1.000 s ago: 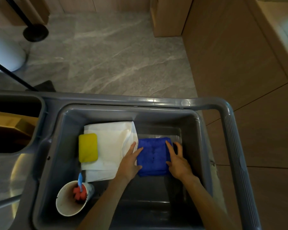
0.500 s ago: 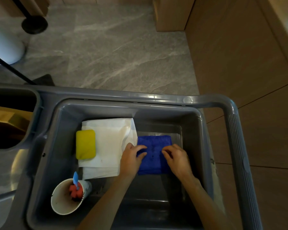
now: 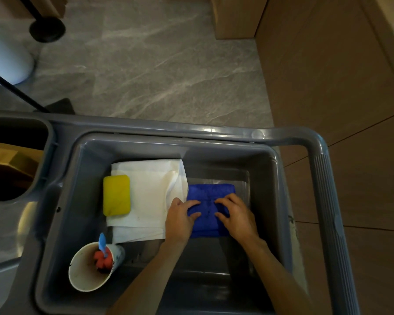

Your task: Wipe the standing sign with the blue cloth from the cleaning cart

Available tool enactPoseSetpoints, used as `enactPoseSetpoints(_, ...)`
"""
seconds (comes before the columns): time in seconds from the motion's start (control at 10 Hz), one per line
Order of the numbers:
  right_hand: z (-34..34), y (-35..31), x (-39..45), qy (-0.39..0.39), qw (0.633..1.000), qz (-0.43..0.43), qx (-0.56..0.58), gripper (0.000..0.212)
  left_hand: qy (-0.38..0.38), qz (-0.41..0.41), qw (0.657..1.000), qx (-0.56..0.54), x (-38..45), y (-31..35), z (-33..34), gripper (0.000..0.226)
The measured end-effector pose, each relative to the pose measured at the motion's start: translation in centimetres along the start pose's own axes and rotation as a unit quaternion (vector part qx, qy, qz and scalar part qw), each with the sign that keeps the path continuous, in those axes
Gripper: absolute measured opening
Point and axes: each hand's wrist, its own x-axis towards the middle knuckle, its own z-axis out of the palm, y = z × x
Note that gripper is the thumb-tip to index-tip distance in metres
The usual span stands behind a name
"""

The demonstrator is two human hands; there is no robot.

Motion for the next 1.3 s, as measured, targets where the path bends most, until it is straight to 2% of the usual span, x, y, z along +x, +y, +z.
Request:
enactPoseSetpoints(0.2,0.5,1.0,-0.2,0.01,1.0,0.012,0.013,0.042,-0.009,0.029,0.995,0.1,-0.1,-0.8,-0.3,0.046)
enactPoseSetpoints(0.3,0.6,0.9,-0.5,0.017,1.0,0.011,-0.003,0.04,-0.016,0.044,0.996,0.077,-0.3,-0.8,-0.5,0.046)
enactPoseSetpoints(0.4,0.7,-0.2,-1.3,0.044,0.997,0.0,-0.056,0.038,0.016,0.075,0.991,0.11,-1.2,-0.7,-0.3,0.047)
enactPoseSetpoints(0.5,1.3,-0.7,-2.6,0.082,0.988,-0.035,-0.129,0.045,0.075,0.144,0.973,0.163,-1.9,-0.9,0.1,0.053)
enactPoseSetpoints(0.6,2.0,-0.4,-2.7,0.081,0.986,-0.057,-0.137,0.058,0.079,0.199,0.956,0.199,-1.7,-1.0,0.7,0.057)
enactPoseSetpoints(0.7,2.7,0.4,-2.1,0.01,0.99,-0.02,-0.142,0.061,0.012,0.174,0.953,0.249,-1.5,-1.4,1.5,0.065)
enactPoseSetpoints(0.9,3.0,1.8,-2.5,-0.03,0.976,-0.001,-0.217,0.069,-0.045,0.156,0.94,0.299,-1.1,-3.2,1.7,0.075)
enactPoseSetpoints(1.1,2.4,0.7,-3.2,-0.039,0.972,0.0,-0.23,0.066,-0.049,0.178,0.943,0.276,-1.4,-2.6,0.4,0.066)
enactPoseSetpoints(1.2,2.2,-0.4,-4.3,-0.038,0.976,0.014,-0.216,0.063,-0.015,0.178,0.961,0.213,-2.1,-1.7,-0.9,0.055)
enactPoseSetpoints(1.3,1.0,-2.2,-5.0,0.023,0.981,0.035,-0.191,0.048,0.026,0.239,0.954,0.177,-3.1,-1.5,-1.2,0.052)
